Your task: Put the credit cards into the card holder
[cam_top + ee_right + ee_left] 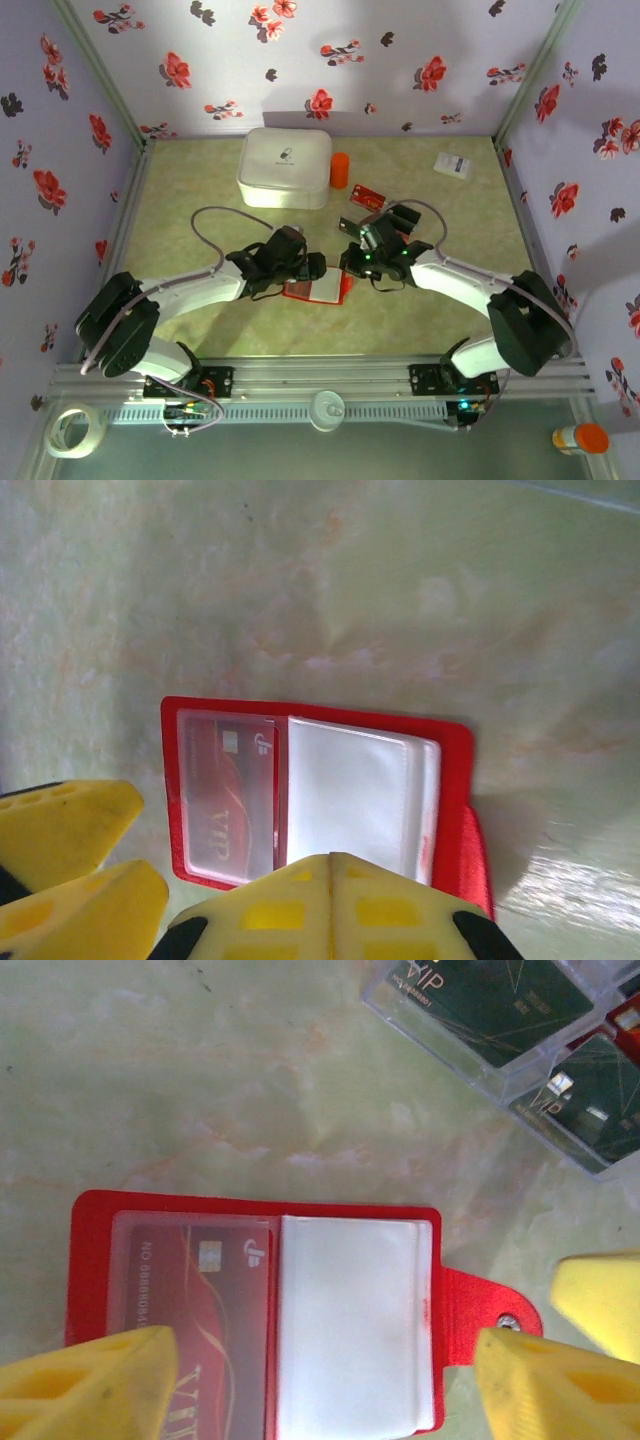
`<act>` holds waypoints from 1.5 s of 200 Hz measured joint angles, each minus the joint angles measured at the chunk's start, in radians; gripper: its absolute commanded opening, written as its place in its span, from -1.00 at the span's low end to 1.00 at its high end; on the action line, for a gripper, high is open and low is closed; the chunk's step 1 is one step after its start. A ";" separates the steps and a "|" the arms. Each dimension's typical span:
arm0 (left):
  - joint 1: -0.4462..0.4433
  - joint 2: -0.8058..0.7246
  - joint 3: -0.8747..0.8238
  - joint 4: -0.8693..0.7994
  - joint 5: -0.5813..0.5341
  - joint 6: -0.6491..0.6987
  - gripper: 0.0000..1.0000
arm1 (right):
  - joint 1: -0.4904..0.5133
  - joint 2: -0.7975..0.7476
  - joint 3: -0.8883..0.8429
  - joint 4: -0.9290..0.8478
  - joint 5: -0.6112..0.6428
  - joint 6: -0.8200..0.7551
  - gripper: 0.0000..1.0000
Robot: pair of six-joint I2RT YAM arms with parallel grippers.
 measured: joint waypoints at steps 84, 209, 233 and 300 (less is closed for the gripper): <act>-0.004 0.063 0.000 0.058 0.018 0.019 -0.28 | 0.033 0.191 0.039 0.094 0.061 0.074 -0.95; -0.016 0.138 -0.061 0.127 0.037 0.066 0.00 | 0.033 0.280 0.076 0.094 0.040 0.043 -1.00; -0.018 0.143 -0.074 0.146 0.037 0.070 0.06 | 0.033 0.290 0.079 0.108 0.019 0.043 -1.00; -0.024 0.145 -0.098 0.195 0.037 0.080 0.17 | 0.044 0.316 0.090 0.146 -0.010 0.043 -1.00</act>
